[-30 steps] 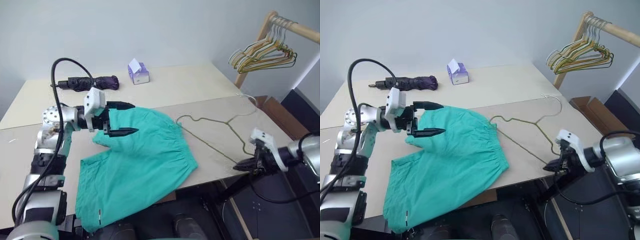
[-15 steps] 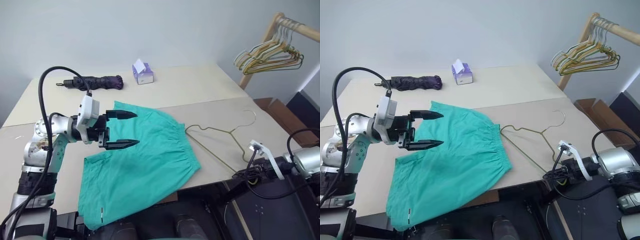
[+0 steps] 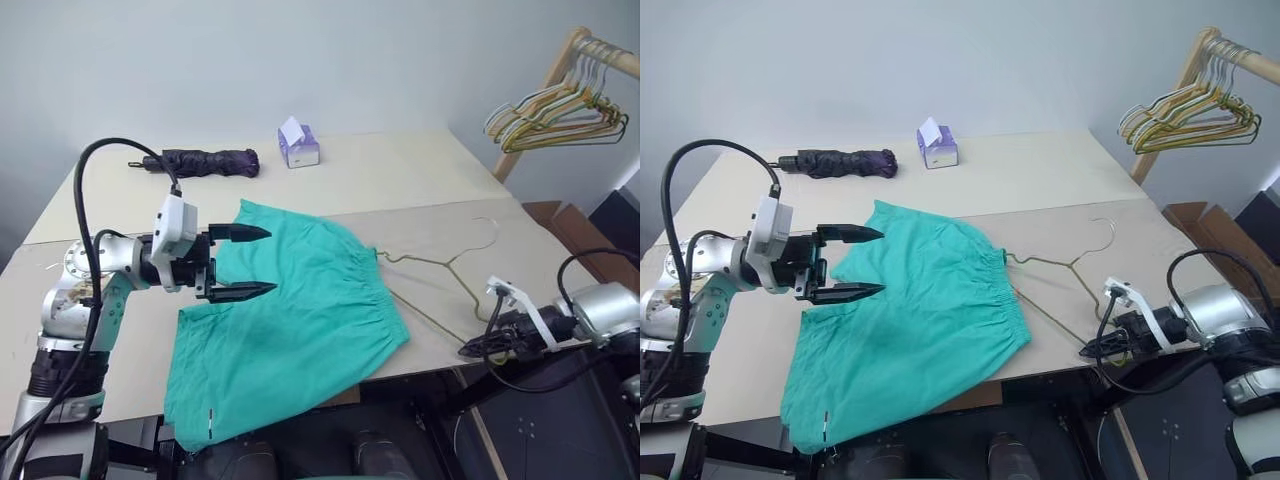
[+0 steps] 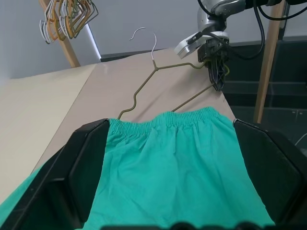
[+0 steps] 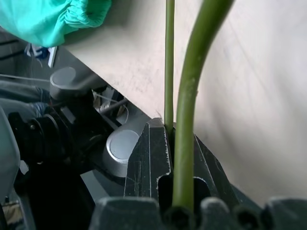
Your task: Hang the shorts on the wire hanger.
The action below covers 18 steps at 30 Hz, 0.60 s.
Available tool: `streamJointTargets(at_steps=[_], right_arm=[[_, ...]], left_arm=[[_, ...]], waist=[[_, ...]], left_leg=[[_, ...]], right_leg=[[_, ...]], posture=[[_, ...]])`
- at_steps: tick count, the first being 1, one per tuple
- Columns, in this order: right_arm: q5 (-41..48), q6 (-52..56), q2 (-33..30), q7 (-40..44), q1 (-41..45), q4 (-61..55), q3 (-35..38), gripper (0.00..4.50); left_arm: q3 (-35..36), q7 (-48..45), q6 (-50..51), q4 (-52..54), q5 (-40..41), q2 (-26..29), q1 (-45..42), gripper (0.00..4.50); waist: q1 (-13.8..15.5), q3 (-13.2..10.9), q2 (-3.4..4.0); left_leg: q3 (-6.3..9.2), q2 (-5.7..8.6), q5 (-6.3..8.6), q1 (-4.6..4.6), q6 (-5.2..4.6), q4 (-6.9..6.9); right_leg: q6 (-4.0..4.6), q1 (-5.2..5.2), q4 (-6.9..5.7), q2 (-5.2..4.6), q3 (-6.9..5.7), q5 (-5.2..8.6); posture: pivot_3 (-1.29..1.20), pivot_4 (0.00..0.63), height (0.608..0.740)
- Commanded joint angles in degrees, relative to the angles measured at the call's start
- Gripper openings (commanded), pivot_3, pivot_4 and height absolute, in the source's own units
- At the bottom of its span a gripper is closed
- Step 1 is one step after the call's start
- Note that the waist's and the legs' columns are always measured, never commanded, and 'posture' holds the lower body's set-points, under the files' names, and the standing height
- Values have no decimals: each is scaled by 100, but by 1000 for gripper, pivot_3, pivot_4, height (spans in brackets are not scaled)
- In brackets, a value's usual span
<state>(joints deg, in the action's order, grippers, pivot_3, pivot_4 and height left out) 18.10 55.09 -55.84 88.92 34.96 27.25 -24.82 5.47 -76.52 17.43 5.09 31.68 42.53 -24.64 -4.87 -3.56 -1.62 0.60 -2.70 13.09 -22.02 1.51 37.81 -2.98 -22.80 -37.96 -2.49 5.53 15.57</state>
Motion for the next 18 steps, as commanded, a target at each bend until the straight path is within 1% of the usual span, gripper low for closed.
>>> streamJointTargets(at_steps=[1,7,11,15,18], right_arm=[[-82,-250,221,358,407,396,-162,0],[-225,-637,621,358,1031,1390,-727,0],[-284,-951,851,358,1344,1934,-951,0],[-611,-1245,1157,357,1633,2620,-774,0],[-563,-1303,1132,358,1730,2721,-638,0]], left_arm=[[134,30,-86,140,55,93,-39,4470],[195,51,-138,169,38,153,18,4470],[207,81,-182,187,31,181,53,4470],[182,110,-209,177,26,190,26,4470],[150,84,-244,145,8,189,-5,4470]], waist=[[4,-1,1],[112,-2,2],[165,-2,2],[197,-1,3],[244,-1,3]], left_leg=[[0,0,0,0,0,0],[0,1,1,-2,-2,0],[-1,1,1,1,-2,0],[-3,1,1,2,-2,0],[-3,1,1,3,-2,0]], right_leg=[[0,0,0,0,0,0],[16,0,2,-1,0,-9],[16,3,2,-1,0,-9],[26,2,1,0,0,-15],[32,4,1,0,0,-19]], posture=[[23,59,740],[52,55,740],[77,47,740],[79,45,740],[68,38,740]])
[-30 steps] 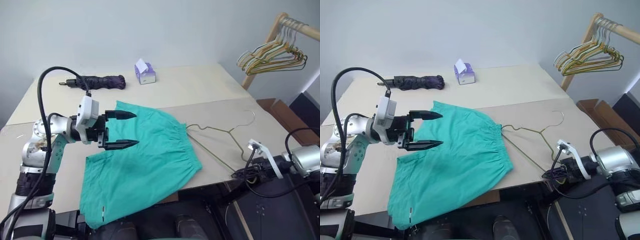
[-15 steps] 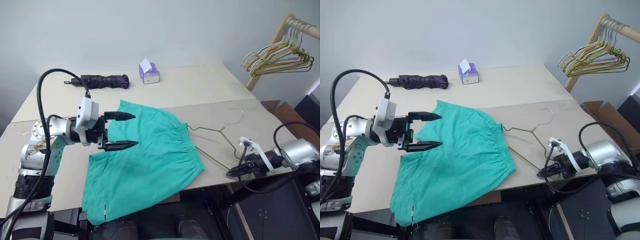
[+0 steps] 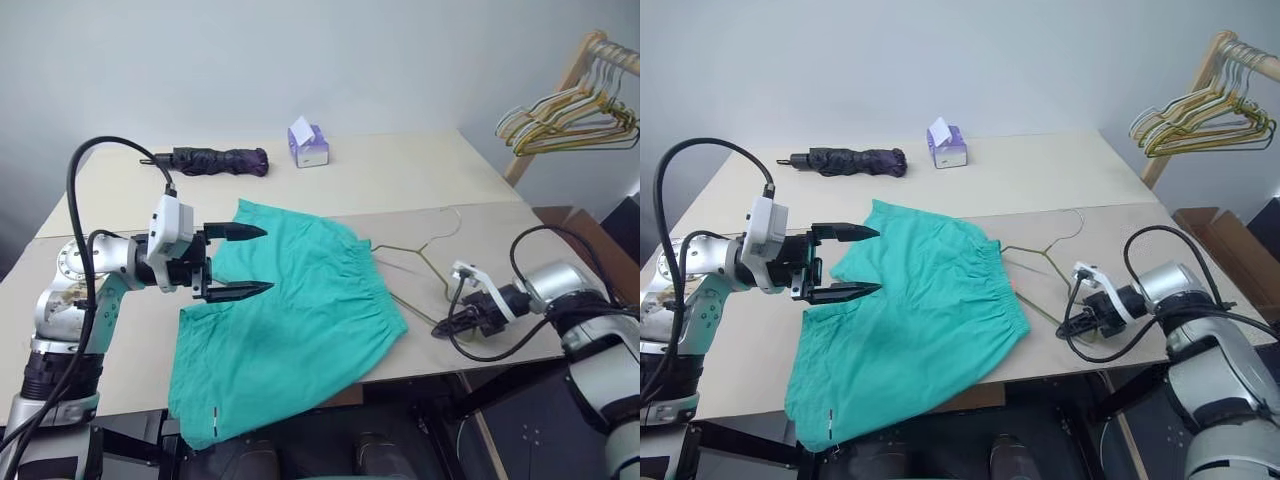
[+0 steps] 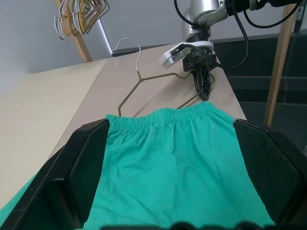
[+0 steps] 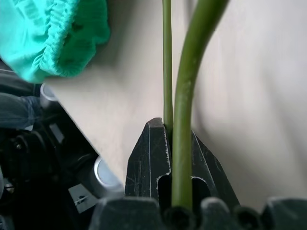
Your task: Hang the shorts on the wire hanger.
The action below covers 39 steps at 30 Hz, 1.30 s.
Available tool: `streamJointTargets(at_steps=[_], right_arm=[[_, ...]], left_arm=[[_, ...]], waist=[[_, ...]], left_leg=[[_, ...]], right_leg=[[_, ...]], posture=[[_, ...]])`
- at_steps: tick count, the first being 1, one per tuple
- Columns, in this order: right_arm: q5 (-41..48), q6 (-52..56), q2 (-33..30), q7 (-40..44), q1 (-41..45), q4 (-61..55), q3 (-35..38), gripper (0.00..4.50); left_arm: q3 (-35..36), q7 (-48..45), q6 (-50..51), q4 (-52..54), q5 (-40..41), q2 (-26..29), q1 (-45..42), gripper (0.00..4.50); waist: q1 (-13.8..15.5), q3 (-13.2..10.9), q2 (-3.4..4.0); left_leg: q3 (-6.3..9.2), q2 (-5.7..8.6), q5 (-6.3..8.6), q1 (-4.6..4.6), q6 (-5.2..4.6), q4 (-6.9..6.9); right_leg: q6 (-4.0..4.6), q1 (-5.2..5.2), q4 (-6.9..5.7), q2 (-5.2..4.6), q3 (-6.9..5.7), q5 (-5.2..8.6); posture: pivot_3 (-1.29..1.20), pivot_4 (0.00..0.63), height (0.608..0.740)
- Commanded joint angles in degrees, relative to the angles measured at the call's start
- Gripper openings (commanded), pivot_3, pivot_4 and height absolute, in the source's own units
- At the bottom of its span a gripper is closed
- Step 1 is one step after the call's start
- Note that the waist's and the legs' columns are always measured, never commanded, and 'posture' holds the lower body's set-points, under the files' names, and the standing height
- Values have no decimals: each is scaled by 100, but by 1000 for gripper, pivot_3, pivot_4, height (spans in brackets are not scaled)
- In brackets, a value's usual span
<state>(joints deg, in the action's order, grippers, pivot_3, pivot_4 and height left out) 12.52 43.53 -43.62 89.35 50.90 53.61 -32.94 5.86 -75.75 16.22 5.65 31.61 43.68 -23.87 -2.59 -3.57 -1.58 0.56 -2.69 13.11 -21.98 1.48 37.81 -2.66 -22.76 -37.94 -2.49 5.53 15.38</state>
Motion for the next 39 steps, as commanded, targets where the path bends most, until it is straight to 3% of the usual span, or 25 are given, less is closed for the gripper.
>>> streamJointTargets(at_steps=[1,6,12,16,20,26,31,35,39], right_arm=[[-17,-201,-145,315,119,-6,240,0],[20,-698,-558,-218,-212,-1630,1056,0],[-516,-544,-579,-2013,-639,-4003,1671,0],[-1405,-980,-748,-2971,-1115,-5313,1523,0],[-1667,-770,-782,-3151,-1372,-6290,1473,0],[-1815,-391,-745,-3023,-1228,-6964,1348,0],[-1646,-136,-779,-2707,-1063,-7349,1365,0],[-1450,55,-805,-2518,-985,-7481,1460,0],[-1286,251,-860,-2428,-956,-7525,1516,0]], left_arm=[[90,10,-153,44,-15,61,-107,4470],[-57,-36,-423,-352,-242,-13,-287,4470],[-311,-139,-1227,-1442,-792,-164,-988,4470],[-411,3,-2111,-2513,-1344,-270,-1809,4470],[-534,-283,-2704,-3449,-1536,-411,-2613,4470],[-1310,-1335,-4288,-4962,-2335,-642,-3482,4470],[-1779,-1057,-5457,-6231,-3166,-1014,-4037,4470],[-1942,-553,-5881,-6809,-3634,-1235,-4319,3571],[-1819,-647,-5926,-7039,-3553,-1364,-4417,2199]], waist=[[25,0,0],[58,0,2],[-12,3,4],[-15,4,5],[-25,4,5],[-156,5,4],[-291,5,3],[-420,6,2],[-540,6,2]], left_leg=[[0,0,0,-2,0,0],[0,1,0,-18,0,1],[-1,-1,0,-30,0,1],[0,0,0,-41,1,1],[-2,1,0,-51,0,6],[-2,2,-1,-48,1,7],[1,1,0,-51,0,7],[4,2,0,-55,0,7],[9,1,0,-54,0,7]], right_leg=[[7,0,1,0,-1,-4],[9,-19,-3,-2,-1,-6],[9,-36,-9,1,-3,-6],[10,-45,-6,2,-4,-7],[10,-48,0,-1,-4,-8],[11,-44,-1,0,-5,-9],[10,-47,-2,1,-5,-8],[9,-48,-1,0,-4,-8],[7,-48,-4,0,-6,-7]], posture=[[68,38,740],[22,28,740],[-39,12,740],[-56,5,740],[-87,0,740],[-108,0,740],[-115,0,740],[-128,0,740],[-147,0,740]])
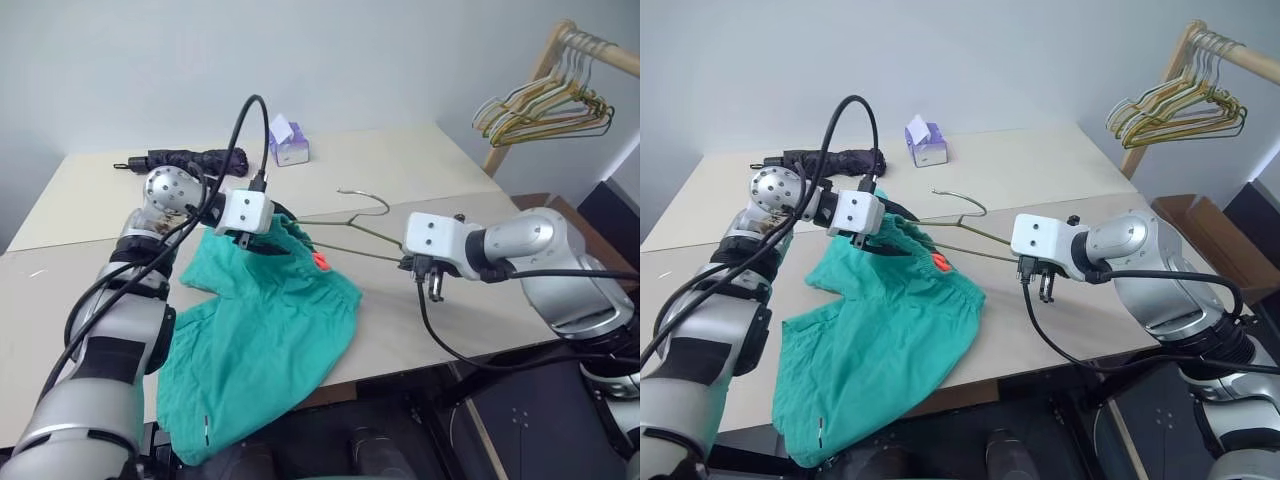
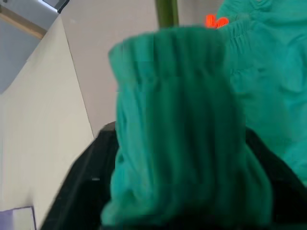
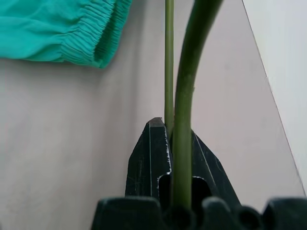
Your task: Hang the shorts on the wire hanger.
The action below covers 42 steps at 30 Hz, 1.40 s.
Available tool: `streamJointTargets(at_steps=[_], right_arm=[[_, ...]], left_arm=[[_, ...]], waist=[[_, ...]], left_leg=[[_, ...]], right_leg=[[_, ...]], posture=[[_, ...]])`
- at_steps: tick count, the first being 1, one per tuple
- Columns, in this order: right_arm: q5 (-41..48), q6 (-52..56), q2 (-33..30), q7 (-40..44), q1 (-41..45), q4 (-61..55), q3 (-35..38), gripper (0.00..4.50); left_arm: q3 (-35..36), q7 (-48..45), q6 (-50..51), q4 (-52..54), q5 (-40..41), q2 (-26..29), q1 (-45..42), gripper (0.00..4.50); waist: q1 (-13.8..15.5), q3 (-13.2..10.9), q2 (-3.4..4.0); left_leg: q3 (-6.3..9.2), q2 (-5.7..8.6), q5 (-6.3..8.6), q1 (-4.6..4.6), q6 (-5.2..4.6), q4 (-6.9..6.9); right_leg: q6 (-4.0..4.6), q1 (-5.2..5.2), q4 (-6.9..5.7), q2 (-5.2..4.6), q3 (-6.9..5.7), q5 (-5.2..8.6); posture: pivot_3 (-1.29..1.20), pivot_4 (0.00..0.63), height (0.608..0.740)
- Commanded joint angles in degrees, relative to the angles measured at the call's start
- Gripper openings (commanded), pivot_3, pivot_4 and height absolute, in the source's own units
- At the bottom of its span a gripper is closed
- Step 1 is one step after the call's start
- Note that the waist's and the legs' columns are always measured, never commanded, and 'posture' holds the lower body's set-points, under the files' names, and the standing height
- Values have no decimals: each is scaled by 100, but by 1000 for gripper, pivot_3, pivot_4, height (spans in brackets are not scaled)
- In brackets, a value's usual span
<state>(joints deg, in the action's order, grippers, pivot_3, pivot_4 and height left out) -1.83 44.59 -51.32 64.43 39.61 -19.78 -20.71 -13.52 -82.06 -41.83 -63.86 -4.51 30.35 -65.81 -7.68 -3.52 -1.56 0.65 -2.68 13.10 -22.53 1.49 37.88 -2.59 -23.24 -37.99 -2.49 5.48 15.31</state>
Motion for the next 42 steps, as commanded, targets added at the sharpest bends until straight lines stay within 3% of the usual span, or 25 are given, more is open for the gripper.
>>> streamJointTargets(at_steps=[1,6,8,15,20,23,28,32,37,42], right_arm=[[188,184,-100,68,177,-188,302,0],[477,142,-232,240,124,-236,409,0],[627,172,-268,306,89,-260,481,0],[1096,651,-533,132,-308,-150,1224,2119],[1232,933,-900,-215,-1523,-200,2096,3688],[1538,1161,-733,-402,-2153,-453,2455,4452],[2691,2289,1407,-1341,-2211,-855,3050,4452],[3226,3022,3145,-2209,-1958,-709,3223,4452],[3187,3228,3871,-2878,-1754,-63,2780,4452],[3292,3244,4109,-3063,-1613,308,2294,4289]], left_arm=[[139,-40,-129,-114,78,-39,-231,1878],[243,-295,-79,-157,198,-13,-226,320],[330,-498,71,-128,312,-19,-208,8],[677,-874,860,-9,687,-12,-140,0],[849,-780,1156,79,749,76,-50,0],[893,-761,1203,127,751,125,4,0],[930,-741,1269,157,744,149,33,0],[937,-777,1334,213,767,143,37,0],[926,-811,1386,254,780,140,23,0],[920,-824,1382,290,779,161,30,0]], waist=[[-82,0,0],[-212,0,0],[-268,0,0],[-414,0,0],[-414,0,0],[-433,0,0],[-573,5,-4],[-589,4,-3],[-526,5,-4],[-522,5,-4]], left_leg=[[1,0,0,0,0,0],[6,0,0,0,0,0],[10,0,0,-1,0,0],[22,0,0,-3,0,0],[31,1,0,-12,0,0],[36,1,0,-10,0,0],[43,0,0,18,0,-8],[56,5,0,6,0,-8],[76,10,0,-11,-1,-3],[77,11,-1,-15,-1,-2]], right_leg=[[0,0,-1,0,0,0],[-1,0,-3,0,-2,1],[-2,0,-3,0,-4,1],[-4,2,-6,0,-13,2],[-5,0,-7,-3,-21,3],[-6,3,-8,-2,-25,4],[-44,23,-14,7,-17,26],[-5,15,-16,5,-21,3],[-4,13,-11,-3,-44,2],[-4,10,-12,-3,-44,3]], posture=[[-147,0,740],[-165,0,740],[-170,0,740],[-180,0,740],[-179,5,740],[-180,9,740],[-173,18,740],[-167,22,740],[-157,24,740],[-145,23,740]])
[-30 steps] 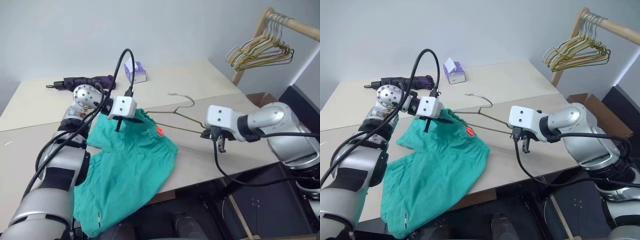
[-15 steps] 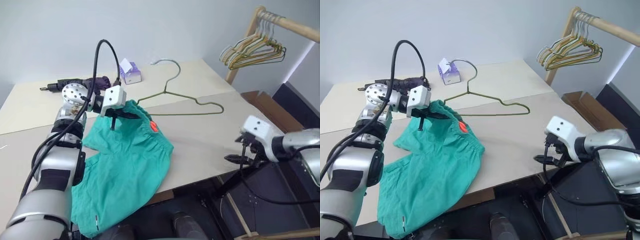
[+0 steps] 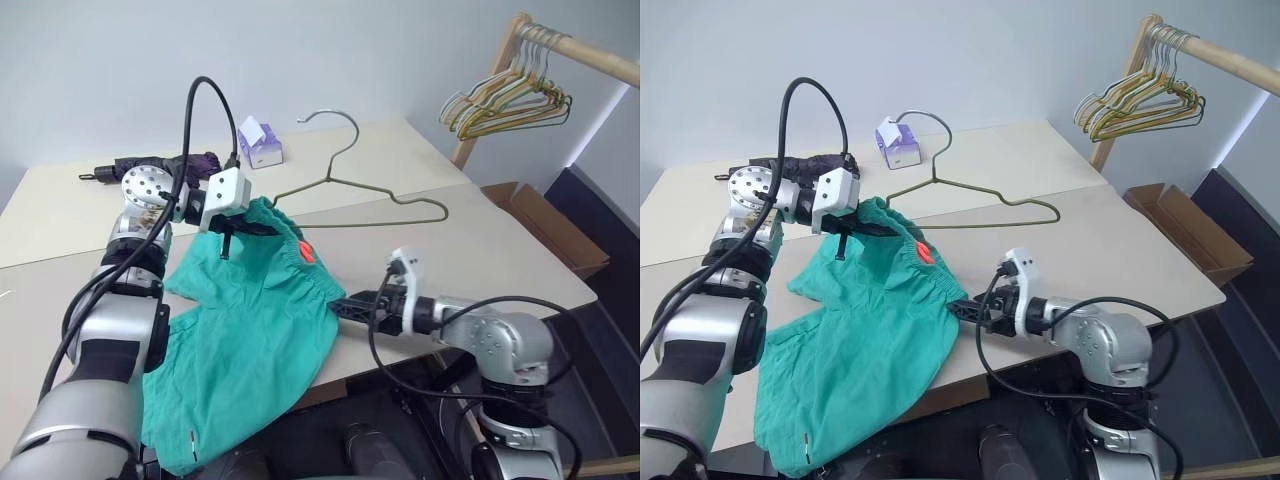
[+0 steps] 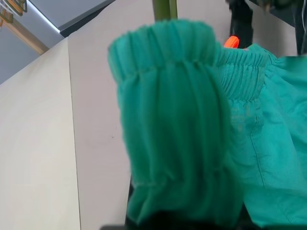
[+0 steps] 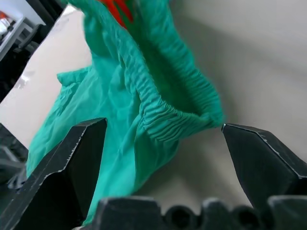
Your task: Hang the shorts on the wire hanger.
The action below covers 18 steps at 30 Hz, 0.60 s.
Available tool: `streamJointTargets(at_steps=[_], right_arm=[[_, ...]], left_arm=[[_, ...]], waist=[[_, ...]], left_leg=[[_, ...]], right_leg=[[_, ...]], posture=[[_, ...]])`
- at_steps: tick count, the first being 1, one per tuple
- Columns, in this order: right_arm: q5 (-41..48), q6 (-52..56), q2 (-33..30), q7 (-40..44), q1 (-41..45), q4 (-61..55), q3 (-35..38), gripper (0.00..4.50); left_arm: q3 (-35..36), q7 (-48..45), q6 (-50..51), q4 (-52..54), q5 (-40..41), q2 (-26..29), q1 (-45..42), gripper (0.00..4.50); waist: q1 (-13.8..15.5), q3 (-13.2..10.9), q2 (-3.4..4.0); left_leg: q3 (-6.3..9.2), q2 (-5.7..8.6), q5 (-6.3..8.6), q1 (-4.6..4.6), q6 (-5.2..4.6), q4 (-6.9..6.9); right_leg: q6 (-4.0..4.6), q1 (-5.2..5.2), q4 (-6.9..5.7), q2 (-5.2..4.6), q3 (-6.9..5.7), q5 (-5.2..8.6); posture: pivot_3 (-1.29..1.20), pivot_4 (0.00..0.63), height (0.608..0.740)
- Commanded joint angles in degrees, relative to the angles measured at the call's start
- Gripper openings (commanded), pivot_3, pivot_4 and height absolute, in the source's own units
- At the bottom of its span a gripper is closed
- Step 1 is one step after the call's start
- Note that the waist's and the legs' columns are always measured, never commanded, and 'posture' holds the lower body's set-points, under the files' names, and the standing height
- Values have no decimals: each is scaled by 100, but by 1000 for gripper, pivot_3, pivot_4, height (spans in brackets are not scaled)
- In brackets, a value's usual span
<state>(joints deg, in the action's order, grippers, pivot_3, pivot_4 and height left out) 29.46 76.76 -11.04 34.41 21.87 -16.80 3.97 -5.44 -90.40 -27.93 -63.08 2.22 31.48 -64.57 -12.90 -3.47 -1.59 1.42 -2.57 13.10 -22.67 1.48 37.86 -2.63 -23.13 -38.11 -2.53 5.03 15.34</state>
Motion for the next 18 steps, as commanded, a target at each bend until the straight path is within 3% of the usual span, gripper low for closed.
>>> streamJointTargets(at_steps=[1,7,14,18], right_arm=[[170,-4,118,-96,163,63,-231,4065],[216,-477,481,-308,211,568,-123,2209],[405,-753,396,-320,4,364,180,26],[417,-1127,163,-415,-246,165,466,26]], left_arm=[[114,12,-8,217,104,52,-94,0],[125,20,0,270,116,61,-73,0],[136,-1,36,338,126,134,2,0],[111,-131,113,395,95,367,188,0]], waist=[[-1,0,0],[-4,0,0],[25,0,0],[32,1,1]], left_leg=[[0,0,0,-1,0,0],[3,0,0,0,0,0],[5,0,0,-4,0,0],[6,0,0,-3,0,0]], right_leg=[[0,-1,0,0,0,0],[0,0,-1,0,-2,0],[0,-1,-1,0,-5,0],[0,-1,-1,0,-5,0]], posture=[[-145,23,740],[-134,15,740],[-134,15,740],[-144,15,740]])
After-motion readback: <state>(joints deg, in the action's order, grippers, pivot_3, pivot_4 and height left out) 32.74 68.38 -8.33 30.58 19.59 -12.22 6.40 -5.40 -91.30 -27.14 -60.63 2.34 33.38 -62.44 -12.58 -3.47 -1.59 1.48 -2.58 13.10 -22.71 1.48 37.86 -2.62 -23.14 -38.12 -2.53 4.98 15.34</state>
